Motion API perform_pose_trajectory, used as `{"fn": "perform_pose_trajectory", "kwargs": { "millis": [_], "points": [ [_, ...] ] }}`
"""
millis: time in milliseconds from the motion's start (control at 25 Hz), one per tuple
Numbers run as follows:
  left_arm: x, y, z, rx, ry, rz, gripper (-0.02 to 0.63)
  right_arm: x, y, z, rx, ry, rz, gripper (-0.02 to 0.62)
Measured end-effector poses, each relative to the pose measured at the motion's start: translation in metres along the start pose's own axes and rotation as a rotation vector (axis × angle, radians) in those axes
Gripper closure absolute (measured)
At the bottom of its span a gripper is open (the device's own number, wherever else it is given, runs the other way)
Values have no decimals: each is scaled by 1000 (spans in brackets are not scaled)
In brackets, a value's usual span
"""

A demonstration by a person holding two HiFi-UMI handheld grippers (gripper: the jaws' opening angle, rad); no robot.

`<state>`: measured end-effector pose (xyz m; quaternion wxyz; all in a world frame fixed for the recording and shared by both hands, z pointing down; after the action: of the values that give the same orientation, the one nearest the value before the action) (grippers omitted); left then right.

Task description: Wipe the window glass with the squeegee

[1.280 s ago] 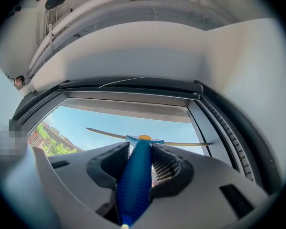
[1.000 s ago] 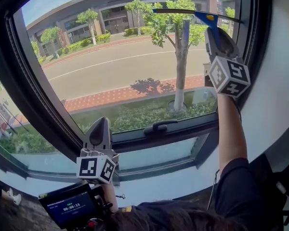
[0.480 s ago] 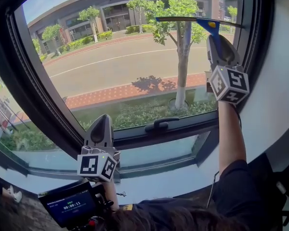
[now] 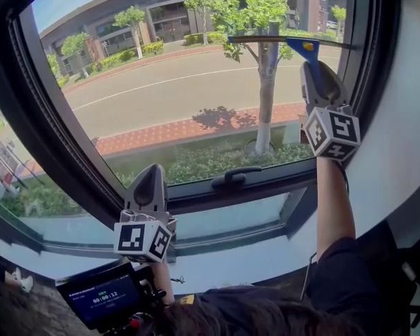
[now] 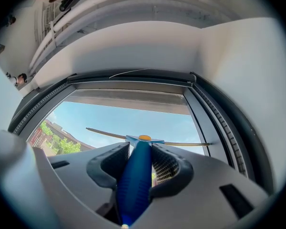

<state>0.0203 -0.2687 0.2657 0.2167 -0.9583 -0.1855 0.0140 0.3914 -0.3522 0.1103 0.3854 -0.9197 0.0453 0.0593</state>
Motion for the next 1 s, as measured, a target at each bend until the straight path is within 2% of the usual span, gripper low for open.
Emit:
{"fn": "perform_pose_trajectory", "kwargs": {
  "millis": [1000],
  "points": [
    [7,-3,-10,-29,-2,-24,604,-12,-45,-44,-87,-6,23,454]
  ]
}}
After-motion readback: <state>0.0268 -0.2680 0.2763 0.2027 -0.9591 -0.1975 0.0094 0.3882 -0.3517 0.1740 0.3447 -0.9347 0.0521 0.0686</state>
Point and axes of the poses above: the fingertips, and each gripper's own axes: y forward along the fingers, x to its right, z out of its top, the point moved 2 cm from there along -y, backward along the fingers, and after that the axes turned 10 degrees about x, right-handed, at the moved point
